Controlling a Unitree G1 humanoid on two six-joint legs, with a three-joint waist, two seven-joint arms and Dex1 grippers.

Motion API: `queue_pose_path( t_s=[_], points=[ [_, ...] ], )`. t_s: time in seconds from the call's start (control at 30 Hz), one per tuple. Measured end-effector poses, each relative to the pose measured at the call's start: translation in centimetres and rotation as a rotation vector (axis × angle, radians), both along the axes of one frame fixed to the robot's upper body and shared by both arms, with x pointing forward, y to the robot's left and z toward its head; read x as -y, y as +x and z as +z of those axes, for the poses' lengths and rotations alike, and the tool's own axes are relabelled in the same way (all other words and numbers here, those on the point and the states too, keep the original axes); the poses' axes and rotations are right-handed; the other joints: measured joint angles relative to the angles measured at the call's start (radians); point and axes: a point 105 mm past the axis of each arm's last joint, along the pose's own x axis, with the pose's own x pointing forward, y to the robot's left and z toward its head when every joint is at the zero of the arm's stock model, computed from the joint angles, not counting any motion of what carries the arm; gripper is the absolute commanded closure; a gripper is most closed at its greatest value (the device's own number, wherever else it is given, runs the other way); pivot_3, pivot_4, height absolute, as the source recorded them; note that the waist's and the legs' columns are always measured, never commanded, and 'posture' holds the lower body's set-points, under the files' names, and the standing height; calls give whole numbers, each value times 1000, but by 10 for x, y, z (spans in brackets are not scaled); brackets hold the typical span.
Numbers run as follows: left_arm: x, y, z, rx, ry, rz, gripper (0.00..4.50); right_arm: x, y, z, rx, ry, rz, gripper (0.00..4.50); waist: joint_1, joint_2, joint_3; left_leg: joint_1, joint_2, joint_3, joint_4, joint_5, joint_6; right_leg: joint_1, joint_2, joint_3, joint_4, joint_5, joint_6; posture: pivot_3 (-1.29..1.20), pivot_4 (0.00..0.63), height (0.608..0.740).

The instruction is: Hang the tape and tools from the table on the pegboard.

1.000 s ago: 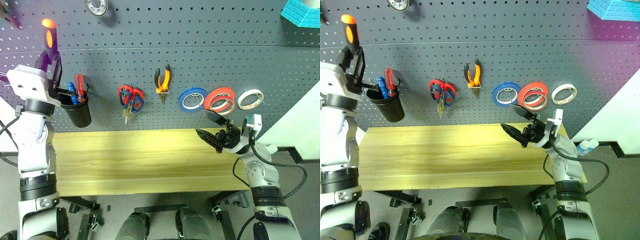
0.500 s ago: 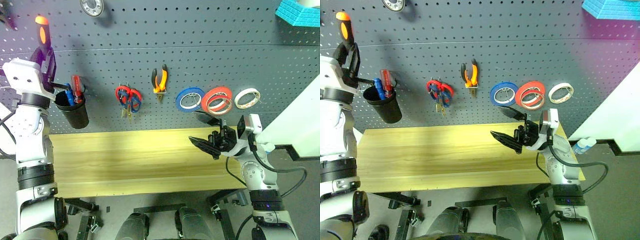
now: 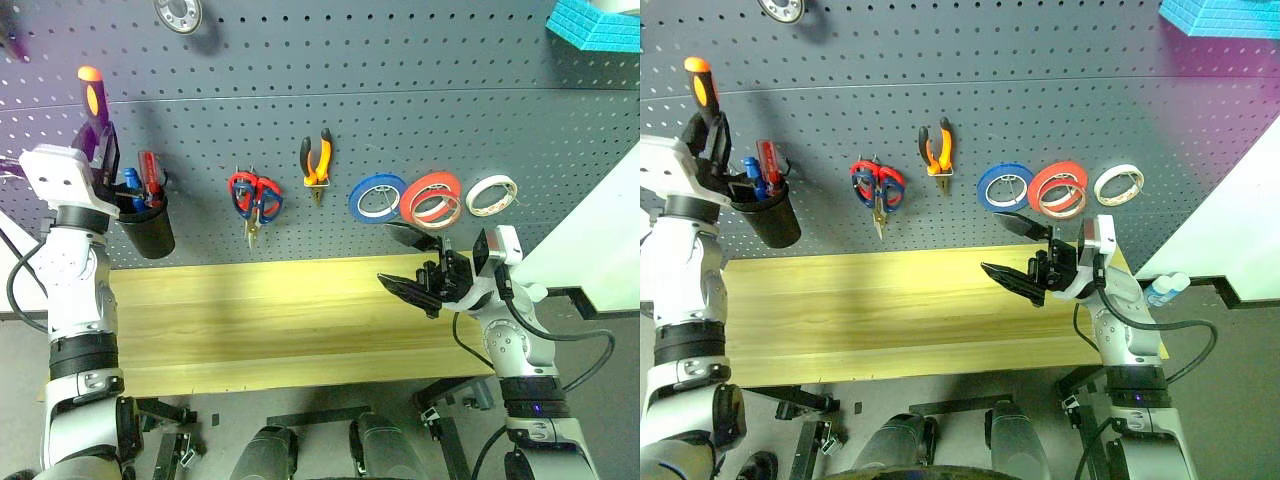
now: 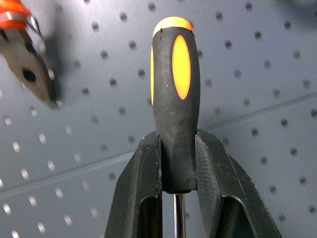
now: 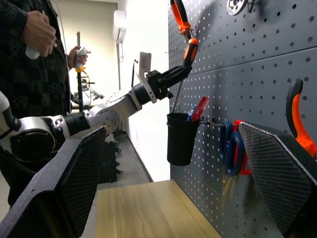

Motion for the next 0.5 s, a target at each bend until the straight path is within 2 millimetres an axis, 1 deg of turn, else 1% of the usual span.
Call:
queue_pose_path(
  t_s=[0.17, 0.23, 0.3, 0.37, 0.5],
  points=[
    [-6, 0, -28, -75, -41, 9, 3956, 2, 0, -1, -12, -12, -5, 0, -1, 0, 0, 0, 0, 0, 0, 0, 0, 0, 0, 0, 0, 0, 0, -74, 116, 740],
    [-9, 1, -37, -99, -54, 16, 3956, 3, 1, -2, -17, -14, -7, 0, -2, 0, 0, 0, 0, 0, 0, 0, 0, 0, 0, 1, 0, 0, 0, -69, 117, 740],
    [-14, 0, -45, -115, -88, 27, 3232, 3, 1, -2, -22, -14, -11, 0, -3, 0, 0, 0, 0, 0, 0, 0, 0, -1, 0, 1, 0, 0, 0, -69, 118, 740],
    [-22, -4, -52, -123, -135, 37, 2671, 3, 2, -2, -27, -13, -16, 0, -1, 0, 0, 0, 0, 0, 0, 0, 0, -1, 0, 1, 0, 0, 0, -67, 118, 740],
    [-25, -7, -53, -118, -161, 23, 1400, 3, 3, -2, -36, -11, -25, 0, 6, 0, 0, 0, 0, 0, 0, 0, 0, 1, 0, 1, 0, 0, 0, -66, 116, 740]
  ],
)
